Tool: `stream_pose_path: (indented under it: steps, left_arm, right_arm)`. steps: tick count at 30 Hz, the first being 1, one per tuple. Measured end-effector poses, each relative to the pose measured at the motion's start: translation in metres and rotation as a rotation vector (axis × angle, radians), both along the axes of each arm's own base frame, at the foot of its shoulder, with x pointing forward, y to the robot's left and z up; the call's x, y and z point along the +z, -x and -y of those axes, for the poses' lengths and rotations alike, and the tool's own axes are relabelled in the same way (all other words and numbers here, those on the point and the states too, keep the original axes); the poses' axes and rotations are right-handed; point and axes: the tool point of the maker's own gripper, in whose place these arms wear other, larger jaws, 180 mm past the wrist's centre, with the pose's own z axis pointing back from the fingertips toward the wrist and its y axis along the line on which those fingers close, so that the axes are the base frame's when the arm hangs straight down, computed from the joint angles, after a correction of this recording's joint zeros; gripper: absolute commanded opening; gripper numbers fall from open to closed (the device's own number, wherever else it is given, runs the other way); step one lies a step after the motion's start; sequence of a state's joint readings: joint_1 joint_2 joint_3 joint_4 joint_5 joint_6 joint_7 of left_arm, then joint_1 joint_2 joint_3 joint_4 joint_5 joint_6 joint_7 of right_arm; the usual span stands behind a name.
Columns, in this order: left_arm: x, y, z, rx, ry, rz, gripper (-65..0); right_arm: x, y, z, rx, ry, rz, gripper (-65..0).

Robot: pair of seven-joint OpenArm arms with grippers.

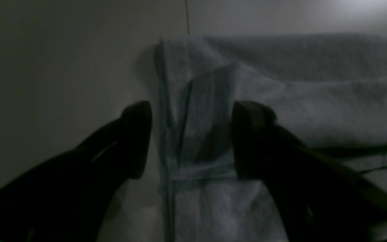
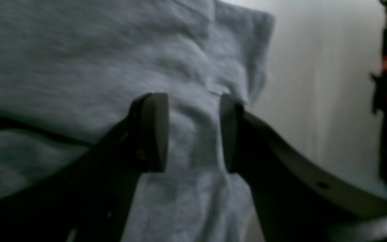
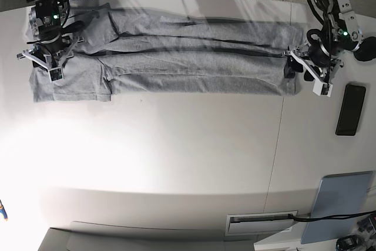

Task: Fold the T-shirt properly
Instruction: 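Move the left gripper over the strip's end and grasp it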

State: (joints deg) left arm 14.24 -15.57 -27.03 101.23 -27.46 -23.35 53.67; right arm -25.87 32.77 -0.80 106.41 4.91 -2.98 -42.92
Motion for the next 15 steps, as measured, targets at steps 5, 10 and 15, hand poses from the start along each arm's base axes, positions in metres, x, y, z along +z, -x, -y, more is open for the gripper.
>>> stream_pose_path:
  steps: [5,10,15]
  left_arm:
    - [0.003,-0.005,0.0,0.009,0.011,0.039,-26.3]
    - [0.002,-0.005,0.0,0.012,0.013,0.037,-26.3]
    - [-0.014,0.001,-0.004,0.029,0.026,-0.006,-26.3]
  right_arm:
    - [-0.02,0.007,-0.044,0.083,-0.166,-0.045,-40.0]
    - [-0.024,0.008,-0.06,0.103,-0.214,-0.046,-40.0]
    - [-0.027,0.01,-0.064,0.104,-0.225,-0.054,-40.1]
